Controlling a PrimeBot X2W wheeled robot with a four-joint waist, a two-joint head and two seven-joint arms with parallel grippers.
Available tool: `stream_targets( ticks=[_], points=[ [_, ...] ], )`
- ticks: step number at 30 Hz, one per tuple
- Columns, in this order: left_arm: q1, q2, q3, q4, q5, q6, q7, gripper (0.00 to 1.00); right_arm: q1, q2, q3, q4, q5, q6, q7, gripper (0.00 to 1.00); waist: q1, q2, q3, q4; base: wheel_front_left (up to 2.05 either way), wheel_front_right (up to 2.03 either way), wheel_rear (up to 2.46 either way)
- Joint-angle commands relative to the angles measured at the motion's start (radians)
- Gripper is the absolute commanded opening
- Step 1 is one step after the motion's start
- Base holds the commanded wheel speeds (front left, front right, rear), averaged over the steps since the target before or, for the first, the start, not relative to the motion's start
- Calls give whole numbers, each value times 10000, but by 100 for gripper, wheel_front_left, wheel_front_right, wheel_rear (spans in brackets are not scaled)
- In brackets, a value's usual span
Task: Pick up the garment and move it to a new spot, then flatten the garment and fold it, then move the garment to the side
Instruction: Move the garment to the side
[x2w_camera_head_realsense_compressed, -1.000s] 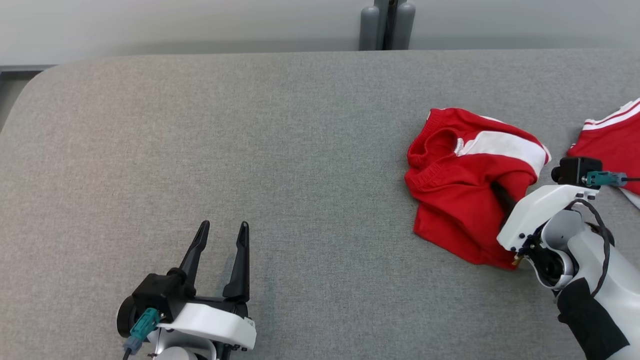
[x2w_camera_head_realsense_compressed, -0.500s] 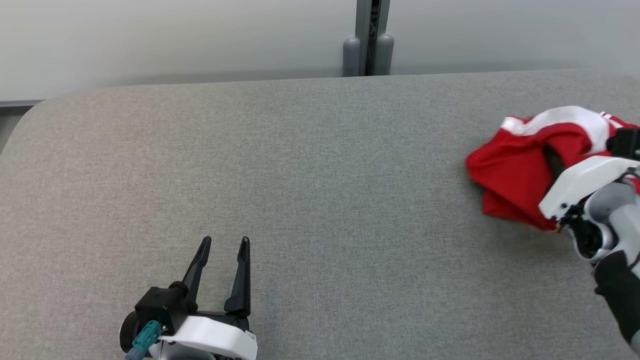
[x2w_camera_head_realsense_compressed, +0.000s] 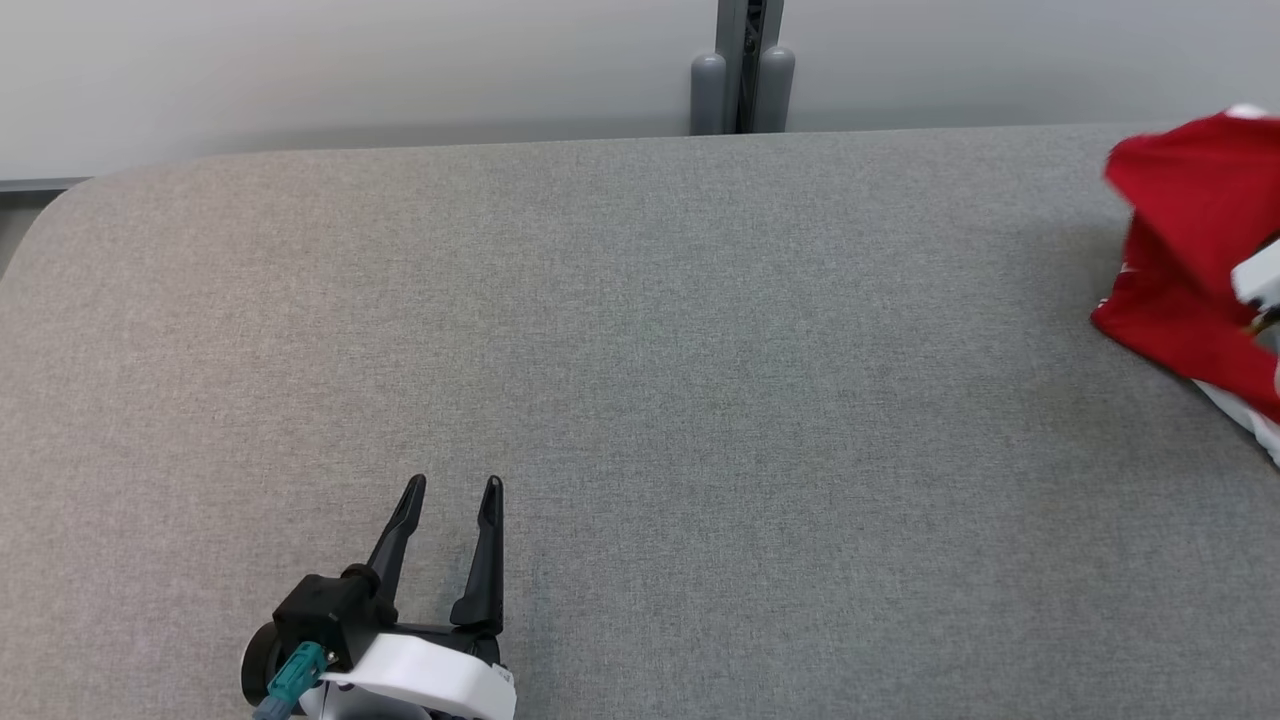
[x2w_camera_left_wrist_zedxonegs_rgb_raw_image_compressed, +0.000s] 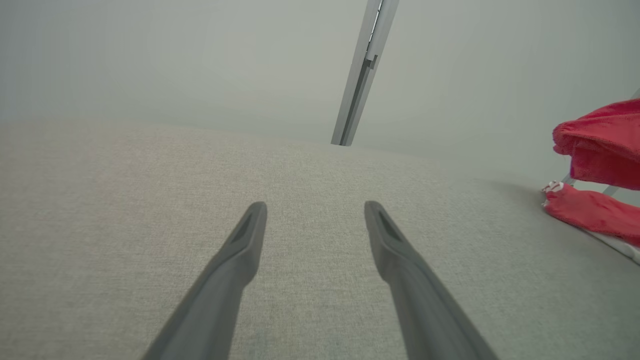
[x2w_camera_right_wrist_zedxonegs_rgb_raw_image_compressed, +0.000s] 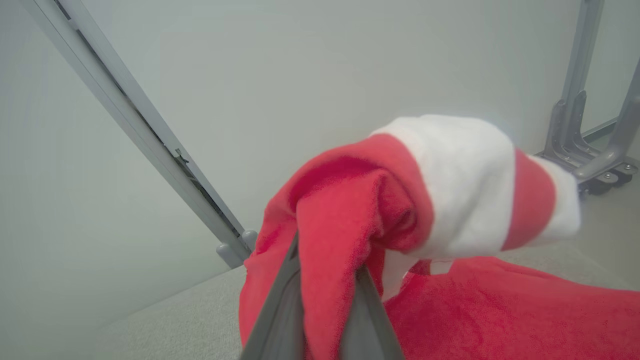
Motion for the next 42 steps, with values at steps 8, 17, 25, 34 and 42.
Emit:
stream_targets(
  ticks=[8, 17, 25, 34, 42],
  points=[
    [-188, 42, 67, 11, 61, -23, -10, 100, -713, -893, -1057, -176, -630, 5, -673, 0, 0, 0, 245, 123, 0, 0, 0],
    [-344, 42, 23, 172, 33, -217, -10, 100, 825, -703, -4091, -1276, -2424, 5, -661, 0, 0, 0, 586, 164, 0, 0, 0],
    [-457, 44, -63, 276, 79, -368, -10, 100, 1572, -57, -6308, -1577, -3678, 5, -665, 0, 0, 0, 791, 201, 0, 0, 0],
    [-501, 44, -52, 397, 84, -497, -10, 100, 1970, 371, -7781, -825, -5059, 5, -663, 0, 0, 0, 935, 265, 0, 0, 0],
    [-555, 42, -65, 449, 48, -555, -10, 100, 1713, 169, -8563, 812, -5738, 5, -545, 0, 0, 0, 1011, 257, 0, 0, 0]
  ],
)
